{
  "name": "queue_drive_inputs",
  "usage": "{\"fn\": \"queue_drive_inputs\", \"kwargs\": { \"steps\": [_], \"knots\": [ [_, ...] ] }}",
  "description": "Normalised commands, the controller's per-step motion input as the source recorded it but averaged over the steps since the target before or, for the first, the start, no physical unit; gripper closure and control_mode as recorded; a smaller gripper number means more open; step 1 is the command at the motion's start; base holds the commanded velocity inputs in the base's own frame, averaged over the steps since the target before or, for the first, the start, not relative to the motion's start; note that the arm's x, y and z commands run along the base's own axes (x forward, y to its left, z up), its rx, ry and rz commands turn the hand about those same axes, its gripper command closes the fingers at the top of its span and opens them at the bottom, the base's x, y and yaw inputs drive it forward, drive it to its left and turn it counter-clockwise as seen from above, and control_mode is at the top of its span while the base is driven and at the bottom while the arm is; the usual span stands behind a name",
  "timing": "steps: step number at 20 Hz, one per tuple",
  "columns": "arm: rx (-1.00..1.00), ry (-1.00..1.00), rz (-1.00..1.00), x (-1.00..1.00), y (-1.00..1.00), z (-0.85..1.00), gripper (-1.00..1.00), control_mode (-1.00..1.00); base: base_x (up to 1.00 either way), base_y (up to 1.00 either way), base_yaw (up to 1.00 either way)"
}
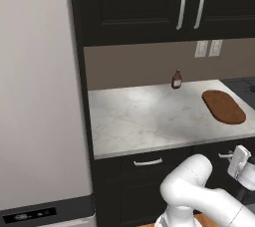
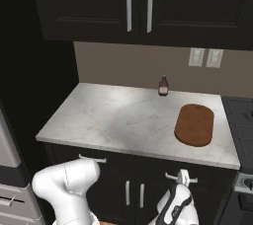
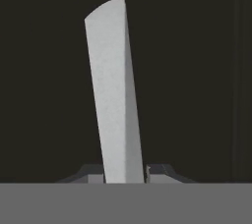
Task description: Open the drawer on the right and place the cutting tools on the cutting board.
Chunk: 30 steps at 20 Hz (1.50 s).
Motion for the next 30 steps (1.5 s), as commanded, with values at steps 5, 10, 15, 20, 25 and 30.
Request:
{"fn": "queue_drive_inputs", "kwargs": {
  "steps": [5, 10, 15, 20, 25, 30],
  "knots": [
    [0.00, 0.00, -0.06, -0.89, -0.07, 0.00, 1.00, -1.00, 0.00, 0.00, 0.00],
    [0.00, 0.00, -0.07, -0.77, -0.08, 0.00, 1.00, -1.00, 0.00, 0.00, 0.00],
    [0.00, 0.00, -0.06, -0.67, -0.06, 0.00, 1.00, -1.00, 0.00, 0.00, 0.00],
    [0.00, 0.00, -0.04, -0.48, -0.01, 0.00, 1.00, -1.00, 0.00, 0.00, 0.00],
    [0.00, 0.00, 0.00, -0.10, 0.00, 0.00, 1.00, -1.00, 0.00, 0.00, 0.00],
    [0.00, 0.00, 0.00, 0.00, 0.00, 0.00, -1.00, -1.00, 0.00, 0.00, 0.00]
  ]
}}
